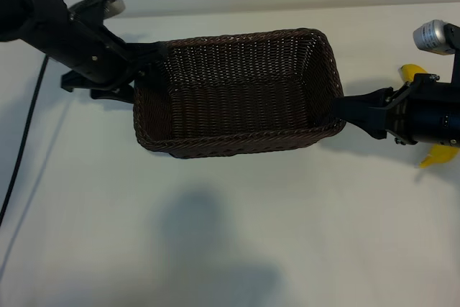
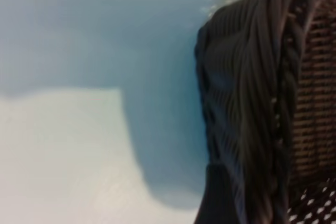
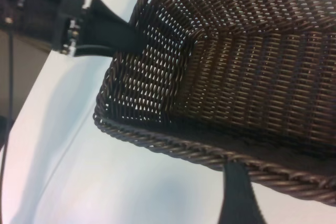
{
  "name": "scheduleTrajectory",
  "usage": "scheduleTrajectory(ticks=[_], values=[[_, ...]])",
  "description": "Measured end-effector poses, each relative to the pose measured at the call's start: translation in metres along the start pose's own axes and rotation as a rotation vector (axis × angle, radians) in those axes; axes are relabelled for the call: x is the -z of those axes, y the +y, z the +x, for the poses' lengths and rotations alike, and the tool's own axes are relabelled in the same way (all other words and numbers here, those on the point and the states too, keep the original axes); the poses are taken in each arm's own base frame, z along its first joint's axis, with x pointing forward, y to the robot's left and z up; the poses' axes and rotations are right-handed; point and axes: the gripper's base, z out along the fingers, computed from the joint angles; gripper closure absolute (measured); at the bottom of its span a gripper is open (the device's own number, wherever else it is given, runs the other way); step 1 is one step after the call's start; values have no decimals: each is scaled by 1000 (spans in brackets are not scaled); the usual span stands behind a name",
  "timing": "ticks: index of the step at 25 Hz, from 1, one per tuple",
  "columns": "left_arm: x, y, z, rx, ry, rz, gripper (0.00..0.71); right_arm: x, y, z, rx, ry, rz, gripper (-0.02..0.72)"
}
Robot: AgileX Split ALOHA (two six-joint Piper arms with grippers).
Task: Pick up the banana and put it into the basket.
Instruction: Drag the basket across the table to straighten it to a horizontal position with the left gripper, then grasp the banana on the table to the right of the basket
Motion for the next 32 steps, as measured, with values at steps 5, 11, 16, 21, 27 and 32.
scheduleTrajectory(ticks=[5,11,16,21,27,32], values=[[27,-5,0,-34,-38,-31,136,0,0,0,0,-1,0,259],[66,-16,1,-75,-131,-14,136,0,0,0,0,-1,0,259],[78,-20,4,-104,-137,-9,136,0,0,0,0,-1,0,259],[78,-18,7,-125,-109,-26,136,0,0,0,0,-1,0,259],[78,-16,9,-148,-84,-51,136,0,0,0,0,-1,0,259],[78,-10,15,-195,-7,-114,136,0,0,0,0,-1,1,259]])
